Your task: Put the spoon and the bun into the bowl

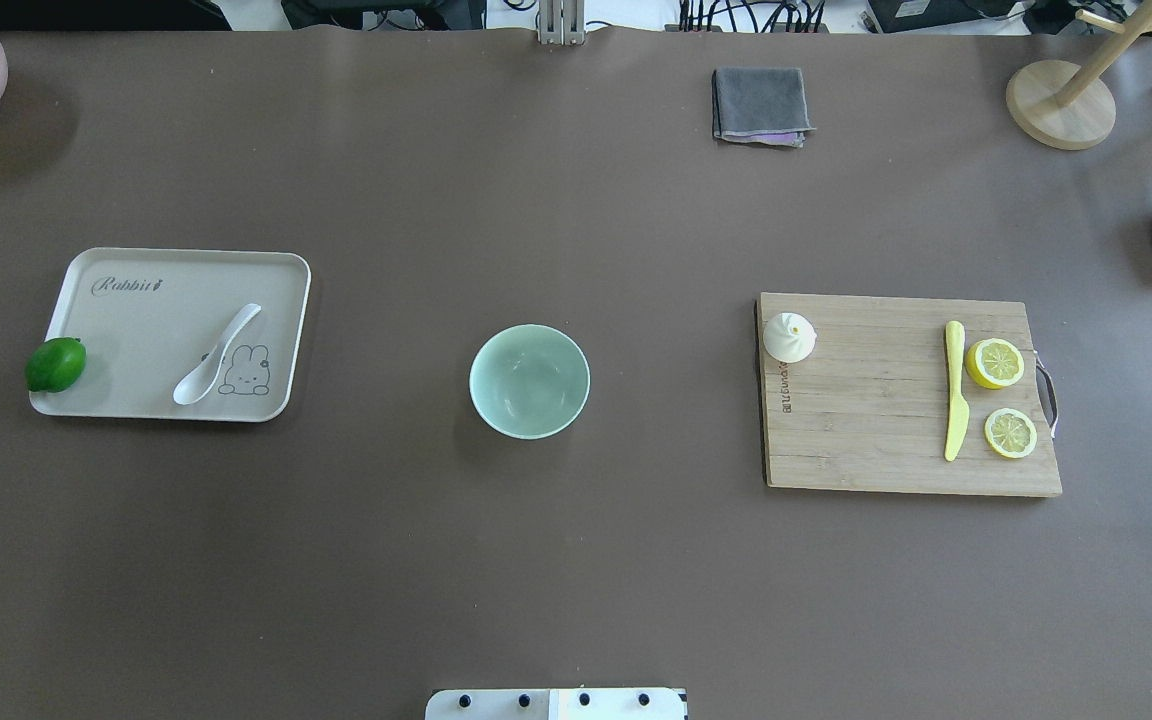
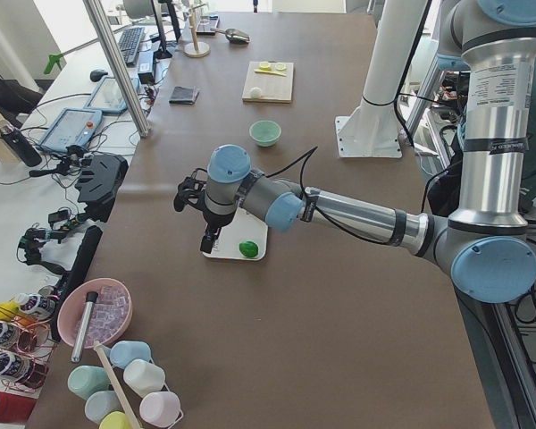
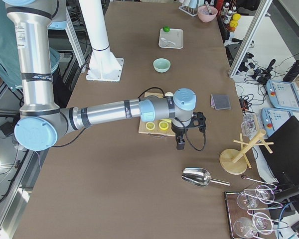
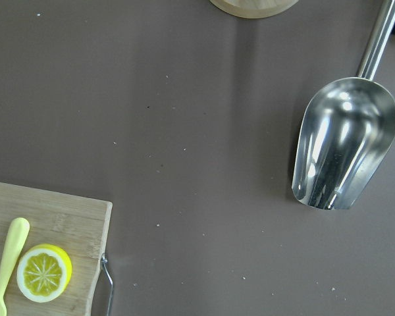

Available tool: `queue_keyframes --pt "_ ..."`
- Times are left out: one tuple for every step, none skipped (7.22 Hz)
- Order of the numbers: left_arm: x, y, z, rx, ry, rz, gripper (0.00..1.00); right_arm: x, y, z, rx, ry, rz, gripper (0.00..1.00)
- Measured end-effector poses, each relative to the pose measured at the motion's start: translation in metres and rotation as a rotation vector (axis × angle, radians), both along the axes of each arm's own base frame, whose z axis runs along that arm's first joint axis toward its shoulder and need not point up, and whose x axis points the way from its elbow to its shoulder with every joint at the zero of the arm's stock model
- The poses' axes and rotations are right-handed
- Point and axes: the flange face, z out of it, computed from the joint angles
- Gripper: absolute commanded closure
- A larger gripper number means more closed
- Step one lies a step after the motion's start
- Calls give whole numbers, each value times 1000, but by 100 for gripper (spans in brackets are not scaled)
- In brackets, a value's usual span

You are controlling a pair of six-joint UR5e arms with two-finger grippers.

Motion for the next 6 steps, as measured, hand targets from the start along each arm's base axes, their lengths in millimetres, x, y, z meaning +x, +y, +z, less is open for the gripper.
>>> queue_keyframes --pt "34 -14 -24 21 23 28 2 -6 -1 -3 -8 -20 4 0" --pt "67 -21 -42 39 31 64 2 -10 -1 -5 -9 -36 4 0" --pt "95 -20 -50 62 35 102 2 -14 0 -6 15 -47 -2 0" --pt "123 -16 -54 92 41 147 2 -19 4 -3 43 -58 -10 0" --pt "156 -11 -56 122 41 194 2 -23 8 -1 55 -67 -15 0" --pt "193 -3 -59 149 29 238 2 -29 9 -1 63 -75 -21 0"
